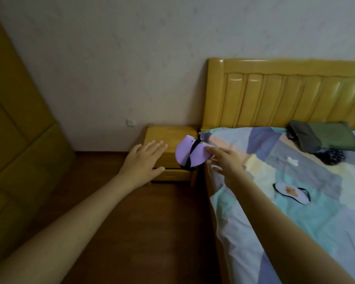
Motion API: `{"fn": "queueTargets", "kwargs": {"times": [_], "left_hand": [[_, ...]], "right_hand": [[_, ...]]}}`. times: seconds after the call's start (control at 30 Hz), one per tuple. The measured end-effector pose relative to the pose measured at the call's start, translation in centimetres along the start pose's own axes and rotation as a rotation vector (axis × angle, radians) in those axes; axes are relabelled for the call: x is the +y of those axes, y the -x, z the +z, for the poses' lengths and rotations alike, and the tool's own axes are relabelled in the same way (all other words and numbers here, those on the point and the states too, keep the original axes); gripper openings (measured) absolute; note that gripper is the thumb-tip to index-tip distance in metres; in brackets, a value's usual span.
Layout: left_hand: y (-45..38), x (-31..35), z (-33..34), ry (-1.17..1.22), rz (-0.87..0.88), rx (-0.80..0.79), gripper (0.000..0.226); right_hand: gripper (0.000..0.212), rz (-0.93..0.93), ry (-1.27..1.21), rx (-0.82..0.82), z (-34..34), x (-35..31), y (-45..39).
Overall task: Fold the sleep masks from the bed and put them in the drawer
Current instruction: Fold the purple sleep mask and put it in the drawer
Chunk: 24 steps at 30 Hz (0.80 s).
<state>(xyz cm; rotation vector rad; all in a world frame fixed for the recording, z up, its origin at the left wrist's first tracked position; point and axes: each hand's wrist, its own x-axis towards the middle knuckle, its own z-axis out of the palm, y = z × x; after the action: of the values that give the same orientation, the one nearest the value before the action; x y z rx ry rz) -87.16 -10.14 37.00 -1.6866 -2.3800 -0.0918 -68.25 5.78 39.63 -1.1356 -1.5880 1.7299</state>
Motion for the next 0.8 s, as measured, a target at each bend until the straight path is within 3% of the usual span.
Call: {"fn": "queueTargets", "kwargs": {"times": [0.47, 0.63, 0.8], "left_hand": [[-16.7, -10.7, 20.6, 0.107, -0.225, -0.176, 0.068], [-23.9, -14.2, 32.3, 0.107, -0.207, -0.192, 0.069], [-29.6, -16.3, 45.9, 0.03, -0.069, -0.26, 0.067]], "right_hand": [[0.011, 0.093, 0.248, -0.137, 9.6, 6.1, -31.0], [0.017, 0.143, 0.292, -0.107, 12.0, 12.4, -42.5], [0.016, 0.172, 0.265, -0.07, 14.3, 19.5, -53.1]]}}
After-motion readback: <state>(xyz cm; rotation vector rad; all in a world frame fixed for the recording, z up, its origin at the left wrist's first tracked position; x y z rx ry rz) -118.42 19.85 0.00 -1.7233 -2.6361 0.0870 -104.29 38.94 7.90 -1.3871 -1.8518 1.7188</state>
